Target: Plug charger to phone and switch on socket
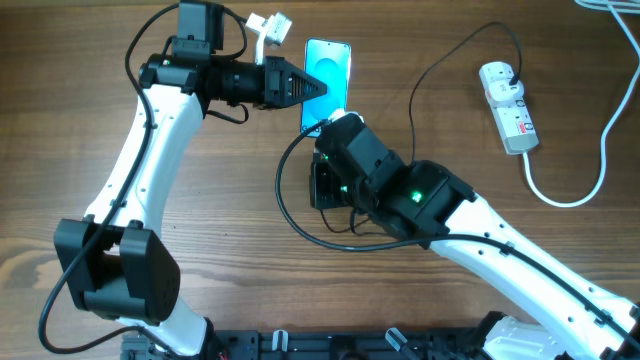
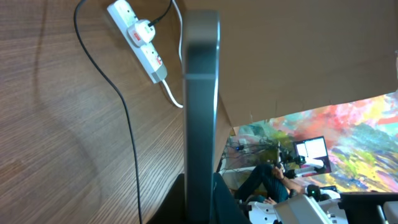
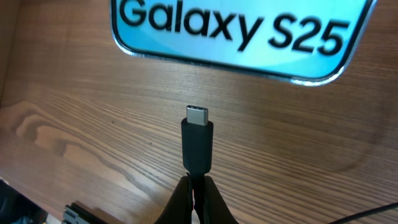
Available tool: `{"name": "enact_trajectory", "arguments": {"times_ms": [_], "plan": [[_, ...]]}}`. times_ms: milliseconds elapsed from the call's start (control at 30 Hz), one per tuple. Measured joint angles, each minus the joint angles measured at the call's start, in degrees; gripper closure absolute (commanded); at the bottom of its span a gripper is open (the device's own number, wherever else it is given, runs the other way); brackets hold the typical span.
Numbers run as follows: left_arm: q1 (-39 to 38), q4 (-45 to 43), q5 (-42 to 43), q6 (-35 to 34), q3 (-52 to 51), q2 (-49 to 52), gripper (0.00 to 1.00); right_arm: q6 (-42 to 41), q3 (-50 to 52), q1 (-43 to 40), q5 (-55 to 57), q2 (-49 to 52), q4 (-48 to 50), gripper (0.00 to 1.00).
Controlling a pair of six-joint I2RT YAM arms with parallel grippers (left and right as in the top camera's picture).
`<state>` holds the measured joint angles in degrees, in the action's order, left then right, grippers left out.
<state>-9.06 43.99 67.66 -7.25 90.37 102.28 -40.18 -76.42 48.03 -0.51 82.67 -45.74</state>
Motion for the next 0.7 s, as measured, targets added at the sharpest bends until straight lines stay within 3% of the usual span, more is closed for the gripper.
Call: {"name": "enact_trajectory", "arguments": {"times_ms": [700], "plan": [[0.00, 0.81, -0.35, 1.01, 0.00, 0.00, 0.96, 1.66, 0.00, -2.38, -1.99, 0.00, 1.73, 0.96]]}}
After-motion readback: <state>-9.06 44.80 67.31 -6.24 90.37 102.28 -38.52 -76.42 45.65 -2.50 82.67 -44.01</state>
